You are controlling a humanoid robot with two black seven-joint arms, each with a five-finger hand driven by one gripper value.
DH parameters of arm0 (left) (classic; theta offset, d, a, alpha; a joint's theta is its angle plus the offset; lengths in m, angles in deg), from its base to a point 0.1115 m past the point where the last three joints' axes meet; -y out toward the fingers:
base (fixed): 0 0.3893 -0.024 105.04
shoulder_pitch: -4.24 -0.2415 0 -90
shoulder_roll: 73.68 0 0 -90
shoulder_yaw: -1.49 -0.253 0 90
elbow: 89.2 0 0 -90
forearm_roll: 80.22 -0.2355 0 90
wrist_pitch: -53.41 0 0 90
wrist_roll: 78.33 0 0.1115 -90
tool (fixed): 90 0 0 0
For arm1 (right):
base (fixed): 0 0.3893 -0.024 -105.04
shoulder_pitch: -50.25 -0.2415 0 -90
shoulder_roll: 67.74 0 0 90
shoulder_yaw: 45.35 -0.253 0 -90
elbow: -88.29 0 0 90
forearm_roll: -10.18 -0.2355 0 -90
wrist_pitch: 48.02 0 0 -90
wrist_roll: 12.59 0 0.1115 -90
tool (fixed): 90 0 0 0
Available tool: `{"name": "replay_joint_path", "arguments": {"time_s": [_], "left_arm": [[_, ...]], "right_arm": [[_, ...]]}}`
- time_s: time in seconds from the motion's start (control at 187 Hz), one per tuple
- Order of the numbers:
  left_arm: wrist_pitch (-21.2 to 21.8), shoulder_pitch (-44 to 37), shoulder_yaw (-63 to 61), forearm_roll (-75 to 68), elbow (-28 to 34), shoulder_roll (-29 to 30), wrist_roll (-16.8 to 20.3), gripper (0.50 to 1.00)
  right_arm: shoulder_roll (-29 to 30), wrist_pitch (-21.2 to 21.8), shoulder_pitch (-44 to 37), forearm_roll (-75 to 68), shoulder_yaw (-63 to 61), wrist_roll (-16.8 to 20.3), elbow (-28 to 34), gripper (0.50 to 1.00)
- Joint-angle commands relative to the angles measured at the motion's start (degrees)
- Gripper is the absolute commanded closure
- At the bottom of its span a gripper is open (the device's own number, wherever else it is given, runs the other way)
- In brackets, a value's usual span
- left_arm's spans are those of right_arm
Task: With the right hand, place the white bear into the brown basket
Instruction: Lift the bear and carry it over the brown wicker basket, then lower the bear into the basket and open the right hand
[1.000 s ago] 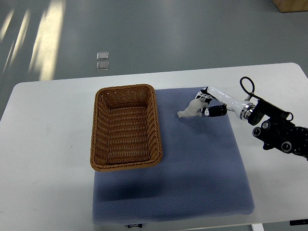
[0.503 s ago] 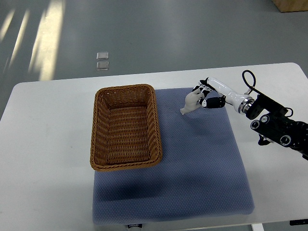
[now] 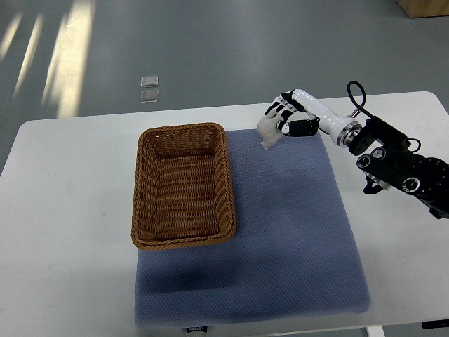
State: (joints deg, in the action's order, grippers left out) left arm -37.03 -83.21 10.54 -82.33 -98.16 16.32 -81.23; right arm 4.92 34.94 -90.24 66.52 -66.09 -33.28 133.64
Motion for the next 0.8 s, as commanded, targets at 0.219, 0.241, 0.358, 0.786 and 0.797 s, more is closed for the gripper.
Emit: {"name": "replay_joint_path", "arguments": {"time_s": [0.219,0.241,0.358,0.786,0.797], "left_arm": [[0.0,0.09,0.0,0.0,0.08,0.0,0.0,0.5],[0.0,0.09,0.0,0.0,0.08,0.0,0.0,0.5],[0.0,0.09,0.0,0.0,0.08,0.0,0.0,0.5],[0.0,0.09,0.0,0.0,-0.18,0.0,0.0,0.5],[-0.09,0.09,0.09,0.0,-0.27,0.0,0.0,0.5]], "right_arm": [[2.75,1.86,-4.88,-0.61,0.09,0.74,0.97,1.0],[3.19,1.86,-5.23,-0.61,0.09,0.74,1.05,1.0],[4.59,1.94,-7.25,-0.61,0.27,1.18,2.37,1.0],[9.08,5.11,-9.63,1.14,1.76,1.8,5.36,1.0],[9.16,5.11,-9.63,1.32,2.03,1.8,5.36,1.0]]}}
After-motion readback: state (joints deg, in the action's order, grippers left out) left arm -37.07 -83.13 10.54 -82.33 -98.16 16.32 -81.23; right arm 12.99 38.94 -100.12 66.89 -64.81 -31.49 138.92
